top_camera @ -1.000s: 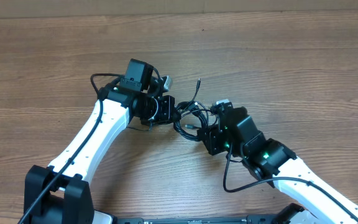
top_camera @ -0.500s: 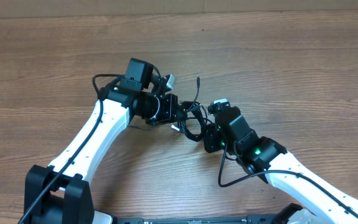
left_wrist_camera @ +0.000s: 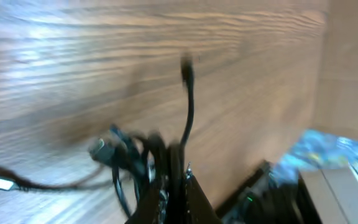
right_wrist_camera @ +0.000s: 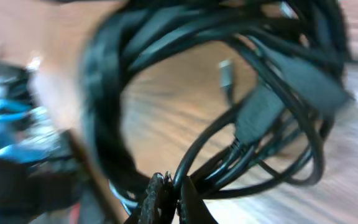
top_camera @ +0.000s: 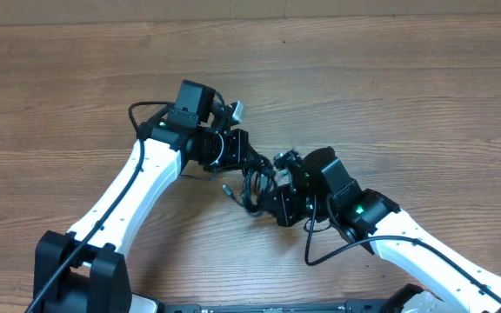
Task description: Untangle cables
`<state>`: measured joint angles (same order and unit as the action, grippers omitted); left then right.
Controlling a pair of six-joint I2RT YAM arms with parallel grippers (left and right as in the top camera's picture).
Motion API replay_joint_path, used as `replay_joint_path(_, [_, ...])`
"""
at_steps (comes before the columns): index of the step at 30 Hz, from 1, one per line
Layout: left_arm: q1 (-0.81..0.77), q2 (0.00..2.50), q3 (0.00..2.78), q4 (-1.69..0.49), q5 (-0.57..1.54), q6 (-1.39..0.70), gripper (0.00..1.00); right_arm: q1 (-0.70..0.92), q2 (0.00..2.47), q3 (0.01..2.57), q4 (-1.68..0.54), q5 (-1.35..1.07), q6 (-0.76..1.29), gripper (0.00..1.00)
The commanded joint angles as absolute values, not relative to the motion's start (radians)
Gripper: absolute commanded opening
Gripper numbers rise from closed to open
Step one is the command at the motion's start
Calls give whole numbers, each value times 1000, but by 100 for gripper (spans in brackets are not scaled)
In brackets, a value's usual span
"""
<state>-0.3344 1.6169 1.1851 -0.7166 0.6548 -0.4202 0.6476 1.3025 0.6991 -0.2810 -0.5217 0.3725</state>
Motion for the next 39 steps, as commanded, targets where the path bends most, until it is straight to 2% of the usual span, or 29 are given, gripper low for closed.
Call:
replay_joint_path(1, [-335, 1610, 1209, -679, 488, -436, 4, 658, 1265, 709, -262, -805, 366, 4])
replay_joint_path(9, [-336, 1610, 1208, -684, 453, -453, 4, 571, 1155, 709, -134, -830, 409, 4])
replay_joint_path(12, [-336, 1610, 1207, -686, 452, -453, 4, 508, 1156, 709, -90, -749, 430, 4])
replay_joint_path(16, [-334, 1610, 1207, -691, 439, -452, 4, 473, 1157, 709, -149, -617, 430, 4])
replay_joint_path(19, [-328, 1610, 1207, -722, 406, -448, 7, 471, 1157, 709, -219, -584, 429, 13])
replay_joint_path(22, [-302, 1608, 1208, -787, 389, -441, 25, 471, 1157, 709, -259, -584, 429, 24])
replay_joint_path(23, [-290, 1608, 1210, -821, 391, -442, 35, 471, 1157, 709, -266, -582, 429, 27])
replay_joint_path(24, [-277, 1608, 1212, -868, 393, -442, 52, 471, 1157, 709, -270, -576, 429, 28])
replay_joint_path(25, [-268, 1608, 1214, -911, 393, -443, 76, 471, 1157, 709, -271, -569, 429, 32])
replay_joint_path(26, [-260, 1608, 1215, -966, 392, -453, 90, 471, 1157, 709, -272, -554, 429, 36])
replay_joint_path(27, [-255, 1608, 1215, -1028, 390, -474, 100, 470, 1156, 709, -272, -537, 429, 37])
replay_joint_path(32, [-274, 1608, 1214, -1284, 289, -691, 100, 458, 1156, 709, -274, -487, 429, 43])
replay_joint_path(39, [-401, 1608, 1213, -1403, 204, -1028, 100, 403, 1155, 709, -339, -487, 391, 43])
